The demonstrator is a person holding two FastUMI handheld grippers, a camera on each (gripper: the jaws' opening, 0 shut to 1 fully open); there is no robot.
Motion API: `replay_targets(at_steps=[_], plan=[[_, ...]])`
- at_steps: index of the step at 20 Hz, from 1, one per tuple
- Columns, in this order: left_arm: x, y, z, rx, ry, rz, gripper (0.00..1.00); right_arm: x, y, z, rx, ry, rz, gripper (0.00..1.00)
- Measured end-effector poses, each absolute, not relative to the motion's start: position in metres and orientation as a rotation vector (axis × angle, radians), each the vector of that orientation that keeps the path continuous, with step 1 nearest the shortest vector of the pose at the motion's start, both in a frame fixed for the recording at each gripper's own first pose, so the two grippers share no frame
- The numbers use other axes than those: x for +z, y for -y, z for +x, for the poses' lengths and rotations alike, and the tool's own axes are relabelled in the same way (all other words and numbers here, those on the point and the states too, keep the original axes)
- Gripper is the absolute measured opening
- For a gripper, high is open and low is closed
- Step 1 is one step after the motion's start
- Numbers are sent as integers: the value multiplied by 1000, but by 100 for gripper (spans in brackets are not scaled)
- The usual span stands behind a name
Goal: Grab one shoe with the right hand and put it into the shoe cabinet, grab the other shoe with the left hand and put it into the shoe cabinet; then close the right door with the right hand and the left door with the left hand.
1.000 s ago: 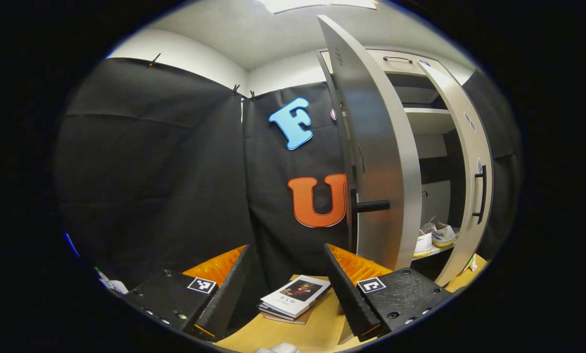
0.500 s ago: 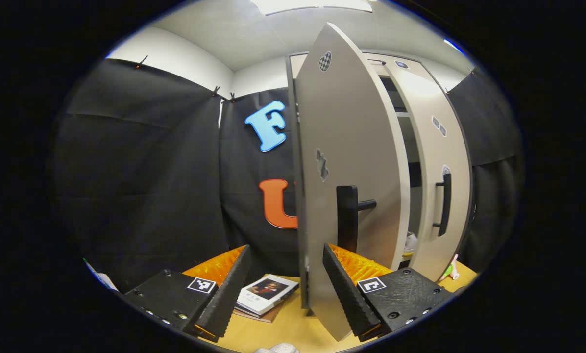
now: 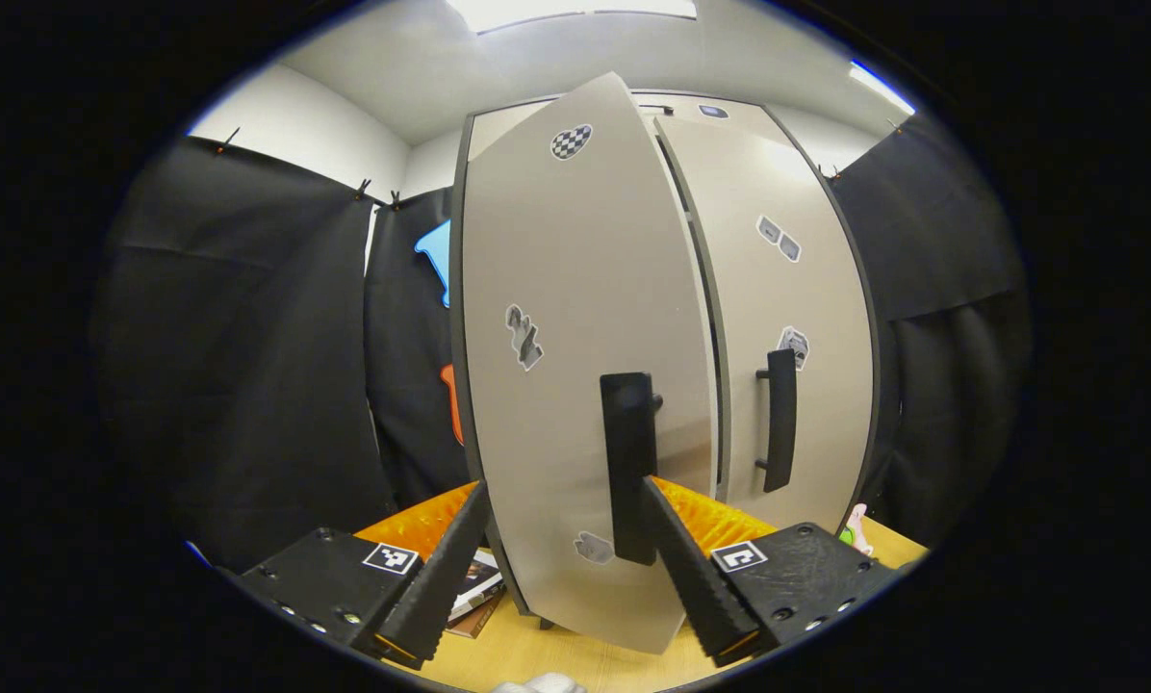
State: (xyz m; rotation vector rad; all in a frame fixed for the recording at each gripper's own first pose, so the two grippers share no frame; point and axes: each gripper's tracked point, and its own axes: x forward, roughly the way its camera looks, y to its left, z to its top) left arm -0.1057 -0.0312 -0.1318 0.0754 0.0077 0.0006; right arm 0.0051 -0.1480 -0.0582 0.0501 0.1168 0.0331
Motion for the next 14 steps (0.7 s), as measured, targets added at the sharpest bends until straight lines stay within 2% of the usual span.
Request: replay_targets(at_steps=[1, 3, 4, 5, 14], plan=[[-133, 28, -109, 8, -12, 75, 96, -57, 150, 9, 35, -112, 46, 99], [-135, 26, -121, 21, -24, 66, 96, -55, 151, 16, 50, -108, 46, 99], [-135, 25, -128, 26, -22, 59, 100, -55, 149, 21, 63, -105, 50, 99], [-134, 22, -136, 36, -29, 52, 96, -53, 148, 24, 74, -98, 57, 100], [-128, 8, -209, 43, -52, 32, 96, -29, 130, 31, 93, -42, 49, 99]])
